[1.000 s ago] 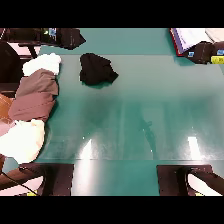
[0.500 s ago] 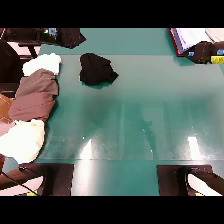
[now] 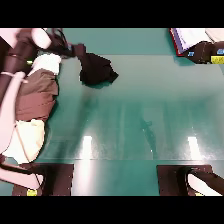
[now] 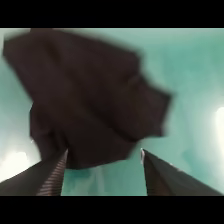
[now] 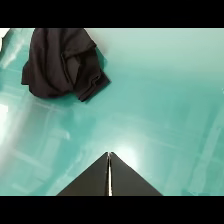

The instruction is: Fold the shirts.

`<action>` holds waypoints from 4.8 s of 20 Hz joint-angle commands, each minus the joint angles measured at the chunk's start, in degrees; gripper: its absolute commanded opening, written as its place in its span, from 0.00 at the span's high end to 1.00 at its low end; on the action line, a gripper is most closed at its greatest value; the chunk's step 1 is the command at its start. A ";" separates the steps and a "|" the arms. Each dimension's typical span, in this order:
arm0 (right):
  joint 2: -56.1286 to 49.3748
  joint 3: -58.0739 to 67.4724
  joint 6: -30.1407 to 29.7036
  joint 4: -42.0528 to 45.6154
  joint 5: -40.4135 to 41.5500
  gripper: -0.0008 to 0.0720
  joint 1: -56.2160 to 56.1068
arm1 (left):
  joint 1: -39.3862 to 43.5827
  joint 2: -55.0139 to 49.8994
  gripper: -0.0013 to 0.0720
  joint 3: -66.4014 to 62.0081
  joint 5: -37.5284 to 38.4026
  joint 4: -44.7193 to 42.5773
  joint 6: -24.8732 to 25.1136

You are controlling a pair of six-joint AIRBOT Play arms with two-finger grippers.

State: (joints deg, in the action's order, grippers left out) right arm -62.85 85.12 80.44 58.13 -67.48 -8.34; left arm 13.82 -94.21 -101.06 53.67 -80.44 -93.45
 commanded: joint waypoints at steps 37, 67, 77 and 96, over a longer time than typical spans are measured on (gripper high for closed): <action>0.20 26.67 0.02 0.39 -8.79 0.96 0.02 | 31.21 16.11 0.24 2.49 1.64 3.10 13.31; -7.34 26.62 0.07 0.13 -15.61 0.96 -1.36 | -6.91 -1.27 0.24 28.13 -4.37 28.83 17.44; -5.31 9.62 4.13 6.03 -18.47 0.96 -0.61 | -8.61 -0.87 0.94 20.63 3.61 28.52 22.38; -19.91 -38.10 -3.69 -21.57 13.66 0.76 -1.92 | -11.02 -0.90 0.94 3.54 13.00 28.15 21.57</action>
State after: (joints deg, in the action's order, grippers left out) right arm -79.33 45.36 78.89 39.99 -59.16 -8.21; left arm 2.87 -95.09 -97.32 66.30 -52.34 -71.66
